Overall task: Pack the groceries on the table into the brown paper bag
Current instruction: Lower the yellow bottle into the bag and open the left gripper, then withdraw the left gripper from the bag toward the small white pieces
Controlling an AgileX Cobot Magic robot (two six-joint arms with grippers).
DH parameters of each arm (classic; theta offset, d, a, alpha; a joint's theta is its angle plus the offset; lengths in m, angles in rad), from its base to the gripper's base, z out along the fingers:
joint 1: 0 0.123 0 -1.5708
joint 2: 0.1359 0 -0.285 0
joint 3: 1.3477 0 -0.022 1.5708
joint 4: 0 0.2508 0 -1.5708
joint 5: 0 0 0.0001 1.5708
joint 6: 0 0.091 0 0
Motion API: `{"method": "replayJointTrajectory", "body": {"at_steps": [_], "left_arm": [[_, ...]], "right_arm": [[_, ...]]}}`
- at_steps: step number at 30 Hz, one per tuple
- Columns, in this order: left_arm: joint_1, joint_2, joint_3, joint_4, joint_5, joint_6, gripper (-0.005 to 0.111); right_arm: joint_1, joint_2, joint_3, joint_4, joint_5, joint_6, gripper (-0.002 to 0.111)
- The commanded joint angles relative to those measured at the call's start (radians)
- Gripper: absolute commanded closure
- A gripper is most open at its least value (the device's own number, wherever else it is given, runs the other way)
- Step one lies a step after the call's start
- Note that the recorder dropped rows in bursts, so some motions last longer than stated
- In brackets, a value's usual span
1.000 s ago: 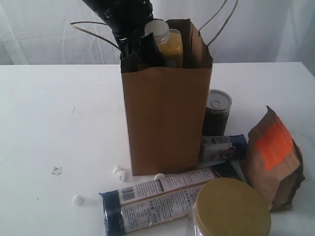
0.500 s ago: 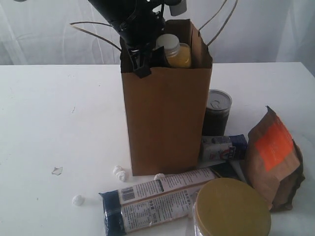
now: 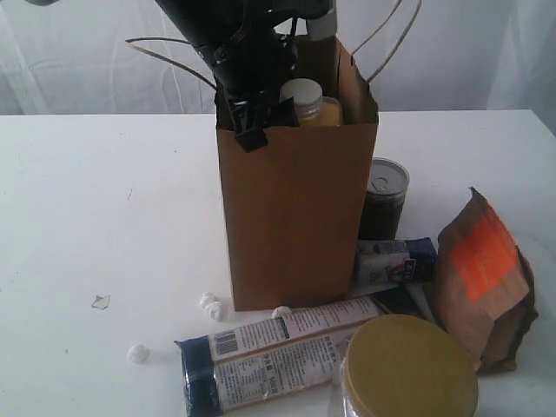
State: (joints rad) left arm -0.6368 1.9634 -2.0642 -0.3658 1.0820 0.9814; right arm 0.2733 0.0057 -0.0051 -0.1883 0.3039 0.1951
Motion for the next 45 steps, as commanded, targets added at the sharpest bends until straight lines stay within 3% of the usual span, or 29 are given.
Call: {"method": "replayJointTrajectory", "body": {"at_steps": [1, 6, 9, 17, 22, 26, 30, 33, 36, 40, 44, 45], "left_arm": [[-0.011, -0.018, 0.036, -0.03, 0.016, -0.015, 0.098], [-0.011, -0.018, 0.052, -0.029, -0.033, -0.056, 0.064], [-0.011, -0.018, 0.052, -0.029, -0.068, -0.096, 0.051], [-0.014, -0.018, 0.052, 0.011, 0.024, -0.15, 0.043], [-0.014, -0.018, 0.052, 0.07, 0.036, -0.223, 0.021], [-0.014, -0.047, 0.05, 0.068, 0.05, -0.225, 0.022], [-0.014, -0.173, 0.05, 0.072, -0.055, -0.257, 0.022], [-0.014, -0.251, 0.05, 0.072, -0.095, -0.271, 0.025], [-0.014, -0.314, 0.05, 0.082, -0.121, -0.288, 0.04], [-0.014, -0.392, 0.05, 0.082, -0.117, -0.335, 0.068], [-0.014, -0.491, 0.05, 0.076, -0.117, -0.338, 0.105], [-0.014, -0.518, 0.05, 0.076, -0.112, -0.338, 0.106]], "right_arm": [[-0.006, -0.006, 0.005, -0.004, -0.006, 0.003, 0.108], [-0.006, -0.006, 0.005, -0.004, -0.006, 0.003, 0.108], [-0.006, -0.006, 0.005, -0.004, -0.006, 0.003, 0.108], [-0.006, -0.006, 0.005, -0.004, -0.006, 0.003, 0.108], [-0.006, -0.006, 0.005, -0.004, -0.006, 0.003, 0.108], [-0.006, -0.006, 0.005, -0.004, -0.006, 0.003, 0.108], [-0.006, -0.006, 0.005, -0.004, -0.006, 0.003, 0.108], [-0.006, -0.006, 0.005, -0.004, -0.006, 0.003, 0.108], [-0.006, -0.006, 0.005, -0.004, -0.006, 0.003, 0.108], [-0.006, -0.006, 0.005, -0.004, -0.006, 0.003, 0.108], [-0.006, -0.006, 0.005, -0.004, -0.006, 0.003, 0.108], [-0.006, -0.006, 0.005, -0.004, -0.006, 0.003, 0.108]]}}
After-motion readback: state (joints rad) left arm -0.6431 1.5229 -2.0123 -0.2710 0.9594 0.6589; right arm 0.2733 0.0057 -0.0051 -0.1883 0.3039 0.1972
